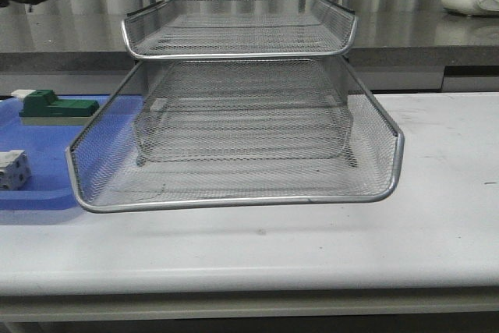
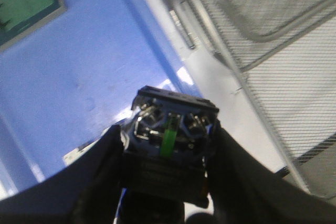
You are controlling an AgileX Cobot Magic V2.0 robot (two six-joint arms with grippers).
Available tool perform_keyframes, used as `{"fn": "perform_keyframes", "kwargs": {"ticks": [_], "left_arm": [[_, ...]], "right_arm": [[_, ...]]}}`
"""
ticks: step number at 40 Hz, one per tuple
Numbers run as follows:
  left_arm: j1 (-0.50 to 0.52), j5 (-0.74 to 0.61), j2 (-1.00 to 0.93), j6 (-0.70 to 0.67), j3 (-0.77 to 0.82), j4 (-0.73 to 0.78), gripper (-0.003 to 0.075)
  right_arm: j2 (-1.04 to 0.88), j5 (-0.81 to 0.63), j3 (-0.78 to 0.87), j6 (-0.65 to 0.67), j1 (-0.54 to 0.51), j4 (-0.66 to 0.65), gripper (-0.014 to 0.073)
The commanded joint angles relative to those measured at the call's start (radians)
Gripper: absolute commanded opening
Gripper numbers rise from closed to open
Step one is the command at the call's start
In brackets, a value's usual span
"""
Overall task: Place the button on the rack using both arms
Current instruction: 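Carry the button over the pulled-out mesh tray and lower it inside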
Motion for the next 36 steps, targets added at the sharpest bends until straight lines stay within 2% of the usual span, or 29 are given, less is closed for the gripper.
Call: {"fn": "perform_keyframes", "kwargs": {"ticks": [1, 11, 18, 36], "left_arm": [[-0.095, 0.042, -0.052, -0.008, -0.021, -0.051, 0.0177], [-0.330, -0.002, -0.022, -0.008, -0.021, -0.054, 0.0177], [-0.425, -0.041, 0.037, -0.008, -0.019, -0.054, 0.0177], [-0.448, -0.128, 0.216, -0.008, -0.019, -0.054, 0.0178]], "right_arm": [[0.008, -0.081, -0.025, 0.003, 0.000, 0.007, -0.0060], [0.008, -0.081, -0.025, 0.003, 0.000, 0.007, -0.0060], [0.008, -0.081, -0.025, 0.003, 0.000, 0.007, -0.0060], [0.008, -0.081, -0.025, 0.003, 0.000, 0.007, -0.0060]]}}
